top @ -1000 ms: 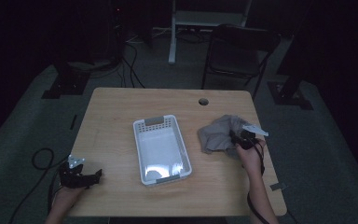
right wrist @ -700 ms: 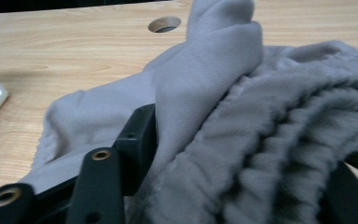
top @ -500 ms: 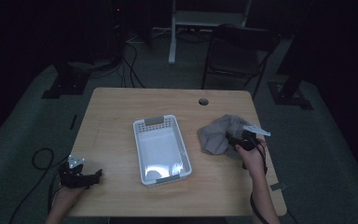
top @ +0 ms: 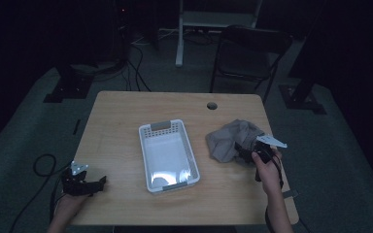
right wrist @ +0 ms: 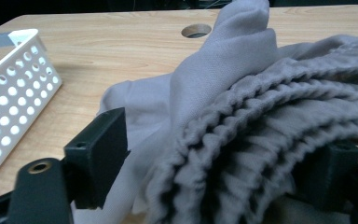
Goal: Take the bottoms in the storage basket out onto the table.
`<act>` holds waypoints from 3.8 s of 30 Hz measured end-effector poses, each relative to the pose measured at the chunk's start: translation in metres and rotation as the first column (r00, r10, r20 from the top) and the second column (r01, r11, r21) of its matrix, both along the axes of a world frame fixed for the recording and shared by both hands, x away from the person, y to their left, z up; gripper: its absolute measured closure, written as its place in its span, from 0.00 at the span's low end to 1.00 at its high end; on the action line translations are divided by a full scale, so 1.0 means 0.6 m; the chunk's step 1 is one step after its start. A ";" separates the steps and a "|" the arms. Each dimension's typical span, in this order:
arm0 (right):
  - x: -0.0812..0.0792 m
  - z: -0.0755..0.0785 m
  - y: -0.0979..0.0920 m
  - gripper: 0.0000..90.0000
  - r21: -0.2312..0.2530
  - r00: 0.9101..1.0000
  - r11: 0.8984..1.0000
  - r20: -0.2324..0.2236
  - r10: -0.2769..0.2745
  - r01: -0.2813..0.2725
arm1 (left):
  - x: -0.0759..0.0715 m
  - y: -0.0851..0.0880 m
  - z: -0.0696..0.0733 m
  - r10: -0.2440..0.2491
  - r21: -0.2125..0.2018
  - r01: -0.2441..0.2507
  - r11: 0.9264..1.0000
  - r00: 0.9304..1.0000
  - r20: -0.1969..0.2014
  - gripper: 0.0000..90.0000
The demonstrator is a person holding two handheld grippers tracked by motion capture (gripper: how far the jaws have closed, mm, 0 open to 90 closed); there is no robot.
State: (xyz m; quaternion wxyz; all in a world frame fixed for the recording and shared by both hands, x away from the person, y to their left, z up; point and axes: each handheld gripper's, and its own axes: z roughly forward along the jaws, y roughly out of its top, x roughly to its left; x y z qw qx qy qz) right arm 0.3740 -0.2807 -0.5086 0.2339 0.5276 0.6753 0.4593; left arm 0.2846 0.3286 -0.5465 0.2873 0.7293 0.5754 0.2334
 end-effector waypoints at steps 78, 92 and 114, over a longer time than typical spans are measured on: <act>-0.147 -0.065 0.049 0.16 -0.213 0.767 0.738 -0.128 0.628 -0.640 | 0.000 0.000 0.000 0.002 0.000 -0.002 1.000 1.000 -0.002 0.02; -0.151 -0.069 0.056 0.14 -0.244 0.754 0.713 -0.193 0.629 -0.657 | 0.000 0.000 0.000 0.002 0.000 -0.002 1.000 1.000 -0.002 0.02; -0.154 -0.069 0.059 0.14 -0.244 0.755 0.715 -0.193 0.627 -0.655 | -0.001 0.000 0.000 0.001 0.001 -0.001 1.000 1.000 -0.002 0.02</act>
